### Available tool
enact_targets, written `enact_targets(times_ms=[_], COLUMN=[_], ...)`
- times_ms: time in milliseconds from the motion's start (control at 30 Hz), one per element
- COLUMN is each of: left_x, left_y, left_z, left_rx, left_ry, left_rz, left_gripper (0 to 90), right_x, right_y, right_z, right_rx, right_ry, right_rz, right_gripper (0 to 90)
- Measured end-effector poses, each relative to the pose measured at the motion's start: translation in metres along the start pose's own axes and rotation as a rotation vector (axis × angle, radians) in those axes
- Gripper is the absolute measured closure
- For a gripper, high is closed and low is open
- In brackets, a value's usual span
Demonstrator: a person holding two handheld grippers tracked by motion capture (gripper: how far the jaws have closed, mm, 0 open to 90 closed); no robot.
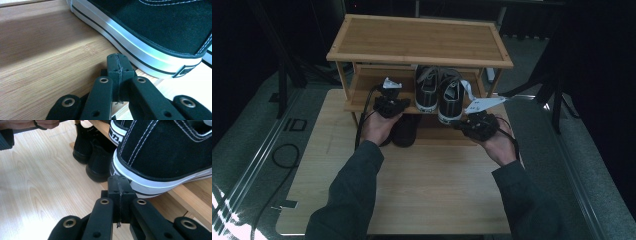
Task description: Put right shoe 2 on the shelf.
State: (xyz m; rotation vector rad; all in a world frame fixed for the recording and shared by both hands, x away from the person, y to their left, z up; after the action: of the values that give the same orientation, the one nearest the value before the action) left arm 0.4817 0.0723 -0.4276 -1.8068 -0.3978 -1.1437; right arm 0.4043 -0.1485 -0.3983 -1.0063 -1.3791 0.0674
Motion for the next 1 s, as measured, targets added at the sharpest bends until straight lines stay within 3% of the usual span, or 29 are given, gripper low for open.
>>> enact_targets(times_ms=[1000], left_x=[0.0007], left_y=[-0.0014], left_z=[-0.0001], left_rx=[-0.01], left_ry=[-0.002], left_rz=[-0.004], left_gripper=[90.0], right_x=[-0.0021], right_y=[0.0088], right_z=[-0.0066], right_rx=[-0.111], right_ry=[-0.031], right_rz=[0.027], right_gripper=[90.0])
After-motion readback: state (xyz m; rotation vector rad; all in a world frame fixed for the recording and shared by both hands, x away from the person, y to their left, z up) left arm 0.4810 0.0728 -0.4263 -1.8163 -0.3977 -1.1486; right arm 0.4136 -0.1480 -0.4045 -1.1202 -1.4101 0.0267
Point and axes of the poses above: each handheld gripper's, and its own axes: y roughly forward along the jaws, x roughly out of its top, z roughly to its left, the point moved 6 cm from there along y, roughly forward along the jaws, and after that the axes turned 2 degrees about -y, right-handed, at the moved point
